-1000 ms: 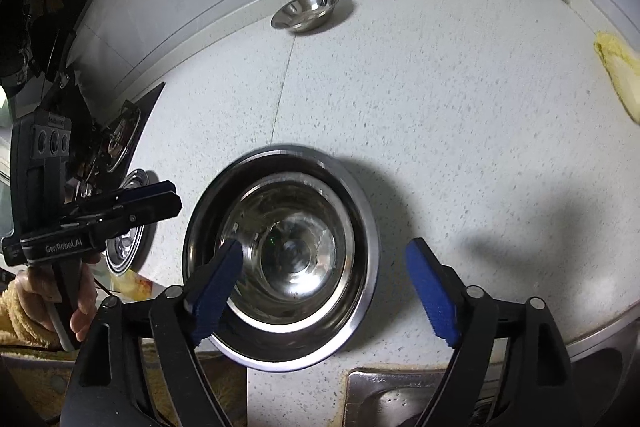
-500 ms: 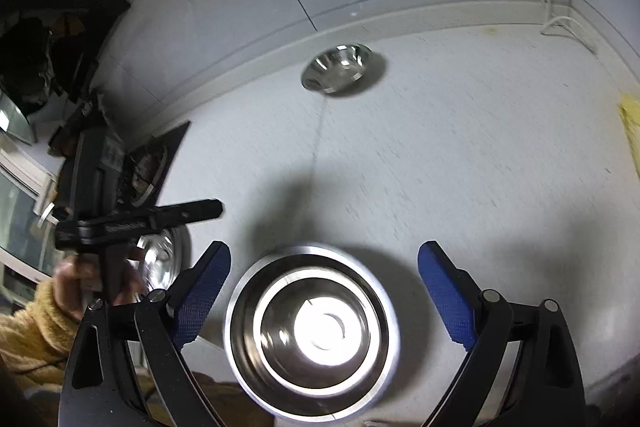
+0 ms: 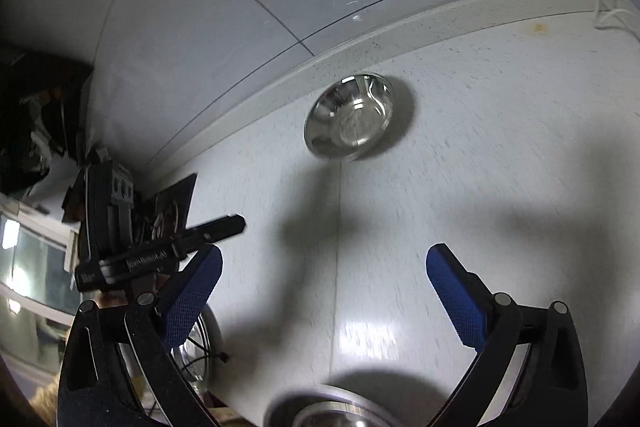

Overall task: Organize plates and bowls
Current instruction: 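Move both tools to the second small steel bowl on the counter, then close the left tool on the second small bowl rim while the right tool grips it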

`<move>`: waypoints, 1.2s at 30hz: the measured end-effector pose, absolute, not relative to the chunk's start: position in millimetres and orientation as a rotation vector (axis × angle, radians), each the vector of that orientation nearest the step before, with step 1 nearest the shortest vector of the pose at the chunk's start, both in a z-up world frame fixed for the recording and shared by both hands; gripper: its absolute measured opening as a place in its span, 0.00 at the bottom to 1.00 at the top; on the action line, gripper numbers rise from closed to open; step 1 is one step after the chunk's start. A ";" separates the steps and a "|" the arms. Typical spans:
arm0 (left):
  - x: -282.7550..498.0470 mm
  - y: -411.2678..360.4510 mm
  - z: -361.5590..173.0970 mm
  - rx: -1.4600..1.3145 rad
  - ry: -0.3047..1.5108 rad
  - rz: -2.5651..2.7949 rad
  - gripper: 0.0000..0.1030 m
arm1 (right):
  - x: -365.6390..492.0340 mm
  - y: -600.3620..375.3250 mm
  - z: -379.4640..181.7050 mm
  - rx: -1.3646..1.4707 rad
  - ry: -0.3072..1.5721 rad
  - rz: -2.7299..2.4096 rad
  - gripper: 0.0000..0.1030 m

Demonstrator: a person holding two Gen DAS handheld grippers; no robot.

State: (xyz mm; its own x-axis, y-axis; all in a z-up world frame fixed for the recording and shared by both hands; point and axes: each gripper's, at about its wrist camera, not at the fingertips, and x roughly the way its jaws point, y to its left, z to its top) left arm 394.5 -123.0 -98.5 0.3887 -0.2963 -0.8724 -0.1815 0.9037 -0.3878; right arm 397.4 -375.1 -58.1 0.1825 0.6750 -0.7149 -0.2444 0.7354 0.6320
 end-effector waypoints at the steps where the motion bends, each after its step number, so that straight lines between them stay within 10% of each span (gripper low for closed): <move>1: 402.8 -121.2 -101.3 -0.460 1.184 -0.066 0.57 | 406.1 -370.8 -60.9 0.431 1.232 0.679 0.99; 26: 542.6 -99.1 -170.5 -0.483 1.277 0.013 0.57 | 527.5 -323.1 -154.4 0.384 1.387 0.558 0.98; 36: 552.9 -105.4 -179.2 -0.454 1.288 0.010 0.55 | 531.0 -323.7 -163.0 0.340 1.392 0.558 0.65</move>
